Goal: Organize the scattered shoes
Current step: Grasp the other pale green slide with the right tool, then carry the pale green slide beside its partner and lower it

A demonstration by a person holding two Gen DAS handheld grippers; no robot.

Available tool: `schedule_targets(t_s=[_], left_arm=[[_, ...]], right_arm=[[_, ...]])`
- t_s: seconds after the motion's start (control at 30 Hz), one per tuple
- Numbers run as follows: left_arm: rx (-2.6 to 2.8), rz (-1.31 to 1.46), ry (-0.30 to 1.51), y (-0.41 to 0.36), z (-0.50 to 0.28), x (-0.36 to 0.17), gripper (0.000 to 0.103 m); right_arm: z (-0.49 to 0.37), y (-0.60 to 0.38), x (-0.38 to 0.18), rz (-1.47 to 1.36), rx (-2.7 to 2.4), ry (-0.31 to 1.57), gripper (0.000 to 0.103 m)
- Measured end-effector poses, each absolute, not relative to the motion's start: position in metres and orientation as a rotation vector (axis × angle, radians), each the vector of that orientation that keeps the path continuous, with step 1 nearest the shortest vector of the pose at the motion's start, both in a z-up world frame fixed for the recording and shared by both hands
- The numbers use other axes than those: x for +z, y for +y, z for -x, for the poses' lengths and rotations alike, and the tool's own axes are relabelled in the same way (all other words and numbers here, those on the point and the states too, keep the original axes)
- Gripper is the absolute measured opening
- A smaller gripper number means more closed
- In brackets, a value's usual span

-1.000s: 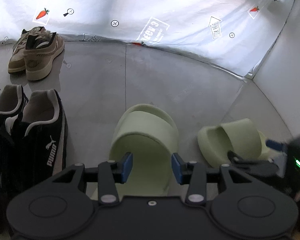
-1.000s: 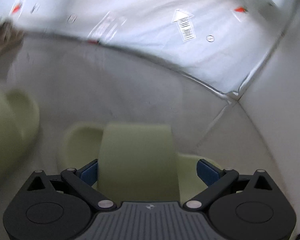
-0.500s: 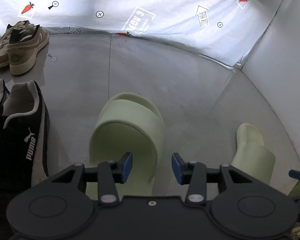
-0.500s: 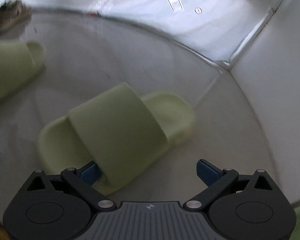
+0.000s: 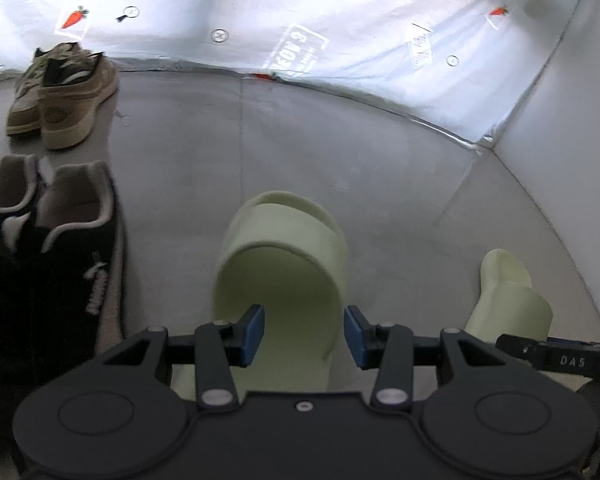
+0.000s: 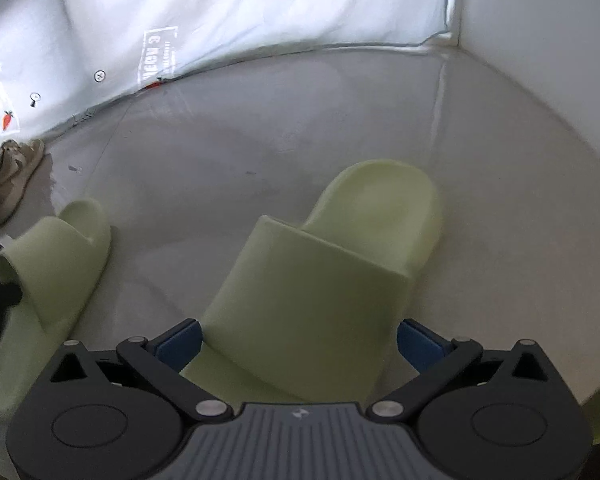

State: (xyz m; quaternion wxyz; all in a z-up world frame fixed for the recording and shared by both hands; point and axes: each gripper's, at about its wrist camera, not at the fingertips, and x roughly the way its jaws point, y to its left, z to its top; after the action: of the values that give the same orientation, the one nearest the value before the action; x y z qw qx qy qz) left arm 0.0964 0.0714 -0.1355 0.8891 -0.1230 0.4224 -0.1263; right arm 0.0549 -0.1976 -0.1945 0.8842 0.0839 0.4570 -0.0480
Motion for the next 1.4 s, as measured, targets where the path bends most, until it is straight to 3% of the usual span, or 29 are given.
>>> schedule_targets(t_s=[0.37,0.7,0.87,1.4], left_arm=[[-0.229,0.257,0.885,0.088,-0.091,-0.135,0.045],[-0.23,0.261,0.892,0.091,-0.091,-0.136,0.046],[-0.246,0.253,0.882,0.089,-0.093,-0.134,0.046],[-0.258,0.274,0.881,0.091,-0.099,-0.135,0.046]], right_arm=[[-0.088,-0.204,-0.194,-0.233,-0.124,0.986,0.103],[-0.114,-0.248,-0.197,-0.637,-0.282,1.098,0.103],[-0.127,-0.234,-0.198,-0.558,-0.314,1.12,0.103],[-0.094,-0.166,-0.193,-0.127,0.262,1.109,0.103]])
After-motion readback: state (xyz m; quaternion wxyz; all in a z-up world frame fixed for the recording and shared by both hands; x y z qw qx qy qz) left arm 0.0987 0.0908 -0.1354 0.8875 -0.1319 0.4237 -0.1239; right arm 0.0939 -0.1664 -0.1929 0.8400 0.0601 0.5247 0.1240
